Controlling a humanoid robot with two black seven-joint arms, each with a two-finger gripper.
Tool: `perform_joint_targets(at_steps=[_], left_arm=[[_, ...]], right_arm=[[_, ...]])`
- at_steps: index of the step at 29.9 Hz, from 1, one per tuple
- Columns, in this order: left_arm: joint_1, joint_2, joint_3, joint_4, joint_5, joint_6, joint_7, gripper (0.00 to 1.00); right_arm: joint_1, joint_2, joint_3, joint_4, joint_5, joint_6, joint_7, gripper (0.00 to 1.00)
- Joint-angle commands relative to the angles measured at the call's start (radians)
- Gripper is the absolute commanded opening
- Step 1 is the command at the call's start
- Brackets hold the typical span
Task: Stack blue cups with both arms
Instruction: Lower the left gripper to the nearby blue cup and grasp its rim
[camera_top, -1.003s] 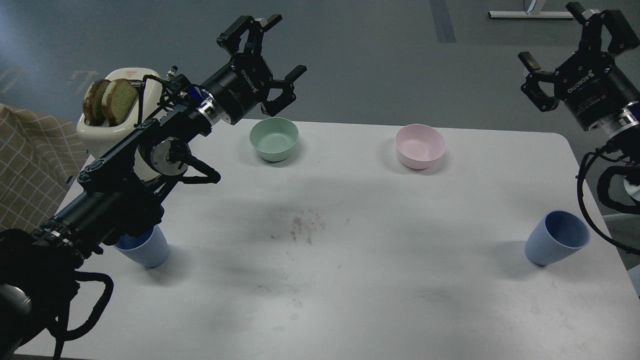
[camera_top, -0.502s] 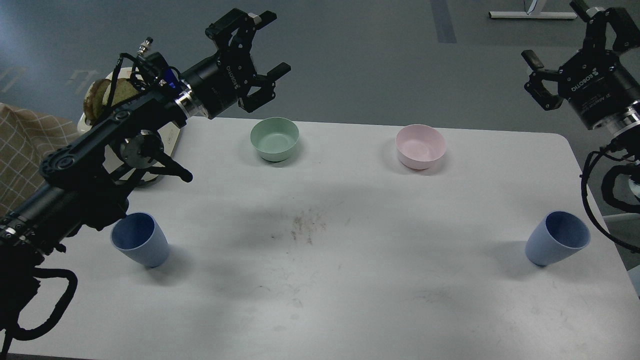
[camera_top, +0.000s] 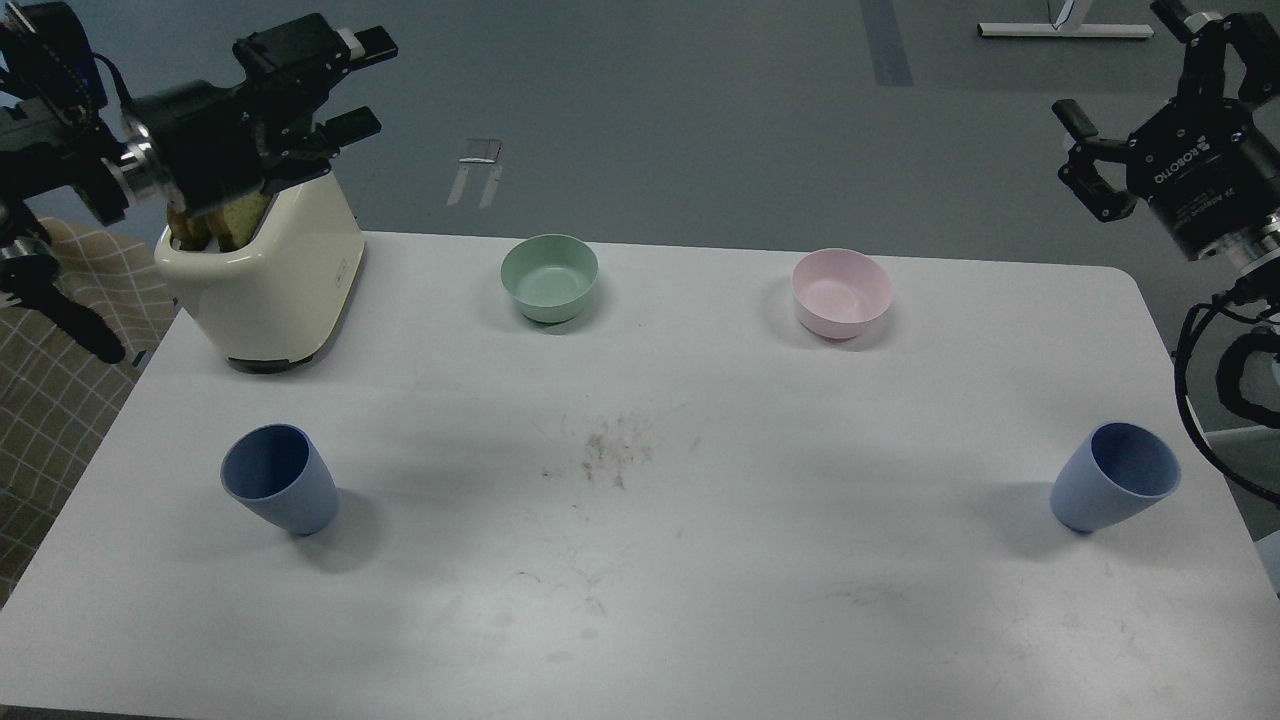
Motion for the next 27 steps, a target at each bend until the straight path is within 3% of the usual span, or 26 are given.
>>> perform_joint_targets(at_steps=[1,5,13,16,22,27], left_arm=[[0.046,0.148,0.002,-0.066,0.072,0.000,-0.041,0.97],[0.099,0.249,0.002,-0.140,0.106,0.000,-0.058,0.97],[0.196,0.419,0.017,-0.270,0.314,0.000,-0.179,0.97],[0.196,0.465,0.045,-0.298,0.336,0.000,-0.199,0.98],[0.196,0.512,0.166,-0.356,0.425,0.000,-0.204,0.98],[0.198,0.496,0.198,-0.343,0.546,0.000,-0.257,0.98]], right_arm=[[-0.007,0.000,0.001,0.007,0.000,0.000,0.000,1.00],[-0.013,0.000,0.001,0.010,0.000,0.000,-0.002,1.00],[-0.017,0.000,0.001,0.013,0.002,0.000,0.000,1.00],[-0.017,0.000,0.001,0.013,0.002,0.000,0.000,1.00],[-0.021,0.001,0.009,0.031,0.000,0.000,0.000,1.00],[-0.024,-0.002,0.030,0.056,0.000,0.000,0.000,1.00]])
